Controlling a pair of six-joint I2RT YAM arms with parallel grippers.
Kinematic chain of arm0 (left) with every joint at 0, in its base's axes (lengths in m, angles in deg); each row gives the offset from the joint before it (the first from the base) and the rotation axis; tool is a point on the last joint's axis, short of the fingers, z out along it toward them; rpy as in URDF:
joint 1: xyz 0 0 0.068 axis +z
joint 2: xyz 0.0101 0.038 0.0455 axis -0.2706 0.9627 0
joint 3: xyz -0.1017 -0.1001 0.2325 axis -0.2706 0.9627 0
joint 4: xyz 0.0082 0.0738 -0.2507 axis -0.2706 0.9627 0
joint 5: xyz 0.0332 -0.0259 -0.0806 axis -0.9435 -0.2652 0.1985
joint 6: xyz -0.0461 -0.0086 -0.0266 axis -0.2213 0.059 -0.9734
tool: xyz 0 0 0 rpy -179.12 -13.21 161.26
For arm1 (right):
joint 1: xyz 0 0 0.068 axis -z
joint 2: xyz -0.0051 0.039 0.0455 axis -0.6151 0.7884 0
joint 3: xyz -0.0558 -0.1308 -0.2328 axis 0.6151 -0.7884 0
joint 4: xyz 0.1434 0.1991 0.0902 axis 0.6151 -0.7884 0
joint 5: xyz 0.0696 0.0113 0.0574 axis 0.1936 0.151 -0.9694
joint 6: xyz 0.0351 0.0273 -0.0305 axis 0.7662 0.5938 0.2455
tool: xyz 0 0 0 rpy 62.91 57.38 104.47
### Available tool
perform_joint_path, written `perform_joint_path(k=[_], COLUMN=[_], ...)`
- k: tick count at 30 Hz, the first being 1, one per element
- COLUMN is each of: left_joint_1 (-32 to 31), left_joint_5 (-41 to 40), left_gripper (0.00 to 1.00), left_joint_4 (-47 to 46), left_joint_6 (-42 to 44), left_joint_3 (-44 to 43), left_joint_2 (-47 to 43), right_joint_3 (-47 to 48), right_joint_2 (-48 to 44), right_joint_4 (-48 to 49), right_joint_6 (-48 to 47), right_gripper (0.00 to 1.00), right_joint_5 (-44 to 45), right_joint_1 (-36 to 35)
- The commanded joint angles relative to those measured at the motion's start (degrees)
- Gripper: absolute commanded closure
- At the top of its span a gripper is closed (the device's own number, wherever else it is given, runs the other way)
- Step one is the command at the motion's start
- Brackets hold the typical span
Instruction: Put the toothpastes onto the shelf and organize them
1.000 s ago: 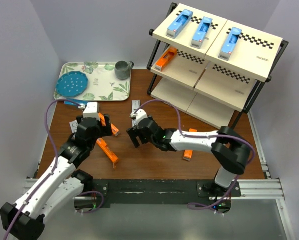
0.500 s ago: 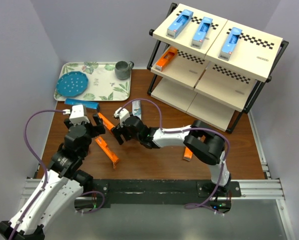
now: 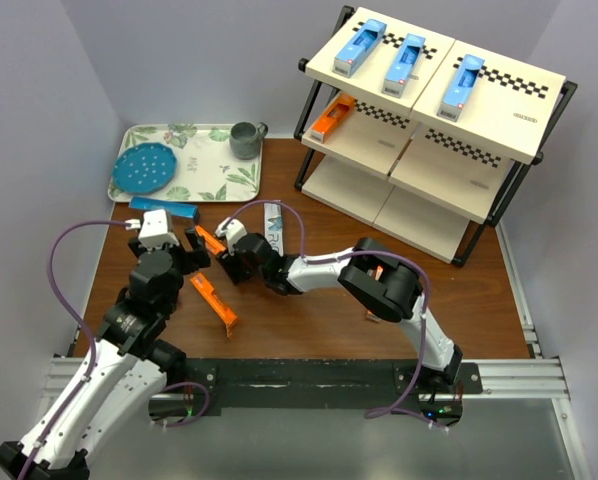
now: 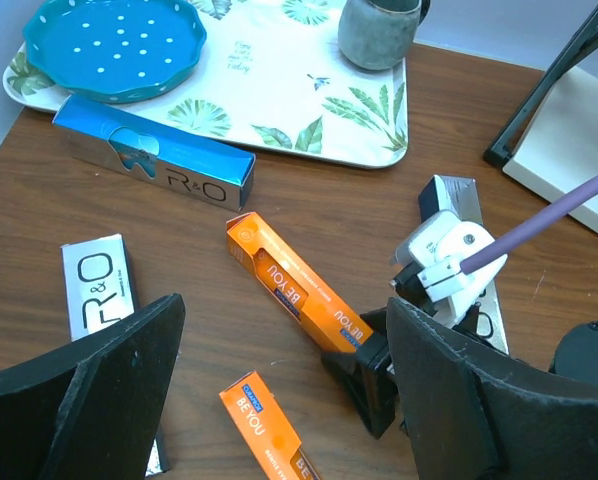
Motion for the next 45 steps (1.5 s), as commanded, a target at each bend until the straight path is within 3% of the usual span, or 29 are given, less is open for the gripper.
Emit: perform_joint_path(k=[1,7,16,21,29,37,45], left_joint_1=[-0.2,-0.3,-0.2,-0.2,-0.2,-0.2,-0.2], left_joint_5=[-0.2,0.7,0.8,0.3,0.7,1.0,2.2], left_gripper=[0.13,0.13,0.13,0.13,0.14,0.13,0.13], left_joint_4=[-2.9,-3.3,-3.4,-3.6,-4.1,-4.3,-4.7], left_joint_6=[0.7,1.0,0.9,0.7,0.7,0.7,0.8], left_joint_3=[0.1,0.2,0.2,0.4,0.6,0.6,0.7], left_joint_2=[0.7,1.2,0.1,-1.5,-2.2,-2.3,-2.0], right_joint_3=[2.8,1.2,-6.8,-13.3,-23.7,-29.4,-29.7], right_joint_2=[-0.4,-3.4,-13.1,-23.2,-39.3,-54.7,-60.2], right_joint_4=[1.9,1.0,1.7,3.1,1.7,-2.3,-5.5], right_joint_6=[0.3,2.8,17.0,26.0,40.4,50.1,59.0], right_gripper=[0.51,0.72,0.84,0.89,0.89,0.87,0.87], right_joint_5=[-0.1,-3.4,-8.2,-7.8,-3.5,10.1,19.9], right_joint_1=[-0.3,-0.2,0.6,2.8,8.1,11.9,18.2])
